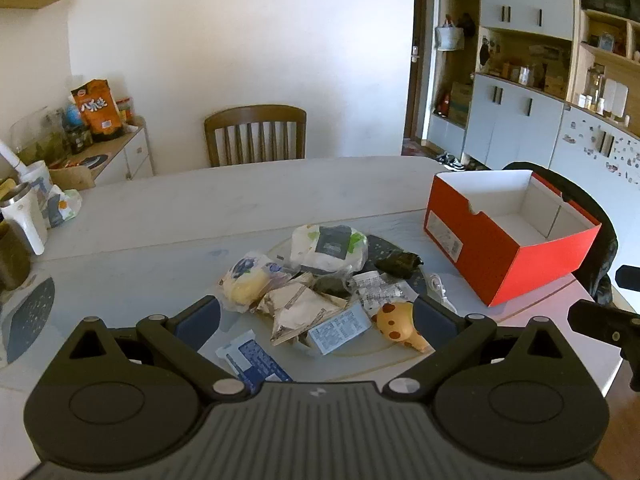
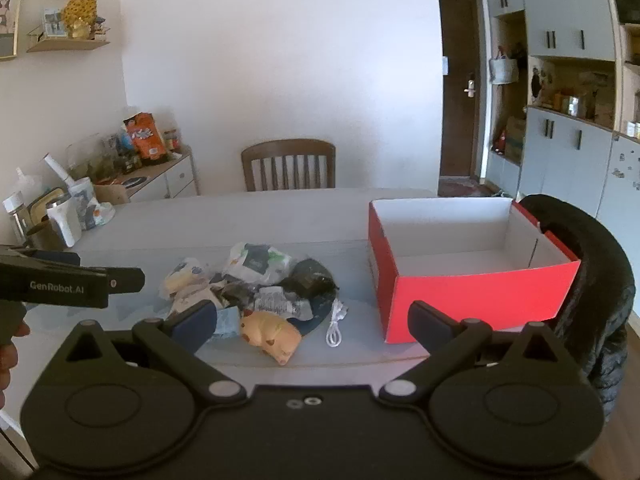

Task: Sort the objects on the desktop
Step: 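Reach the right gripper to the yellow spotted toy pig while the left gripper approaches the blue wrapped bar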

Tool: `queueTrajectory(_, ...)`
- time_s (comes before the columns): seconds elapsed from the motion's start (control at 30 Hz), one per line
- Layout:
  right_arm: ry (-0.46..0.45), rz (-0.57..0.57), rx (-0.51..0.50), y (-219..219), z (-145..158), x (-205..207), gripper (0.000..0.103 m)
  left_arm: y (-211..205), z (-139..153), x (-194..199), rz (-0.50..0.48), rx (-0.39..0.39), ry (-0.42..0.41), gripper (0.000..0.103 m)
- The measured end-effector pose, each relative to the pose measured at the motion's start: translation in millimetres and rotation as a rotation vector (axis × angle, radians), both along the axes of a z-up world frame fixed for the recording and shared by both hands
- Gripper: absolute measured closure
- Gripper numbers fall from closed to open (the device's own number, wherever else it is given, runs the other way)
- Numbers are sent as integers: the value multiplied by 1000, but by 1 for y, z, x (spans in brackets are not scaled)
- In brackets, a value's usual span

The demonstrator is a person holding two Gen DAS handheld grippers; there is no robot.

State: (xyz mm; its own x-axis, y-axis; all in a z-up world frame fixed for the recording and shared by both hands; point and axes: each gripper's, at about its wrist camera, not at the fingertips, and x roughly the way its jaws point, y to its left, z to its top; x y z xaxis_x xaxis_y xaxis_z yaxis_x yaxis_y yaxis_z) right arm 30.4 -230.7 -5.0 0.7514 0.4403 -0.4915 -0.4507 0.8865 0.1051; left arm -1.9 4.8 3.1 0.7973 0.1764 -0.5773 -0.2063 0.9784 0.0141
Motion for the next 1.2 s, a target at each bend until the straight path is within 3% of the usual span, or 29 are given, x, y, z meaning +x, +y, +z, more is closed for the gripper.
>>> queueTrajectory(0.3,18,30,-3,12,-9,11,2,12,-13,11,-15,0,23,0)
queueTrajectory(0.63,68,45,-27,43,-32,35,4,36,-56,30,-76,21,61,0)
queueTrajectory(1.2,160,32,-118,86,-73,70,8,75,-124,55,-283,103,184,0)
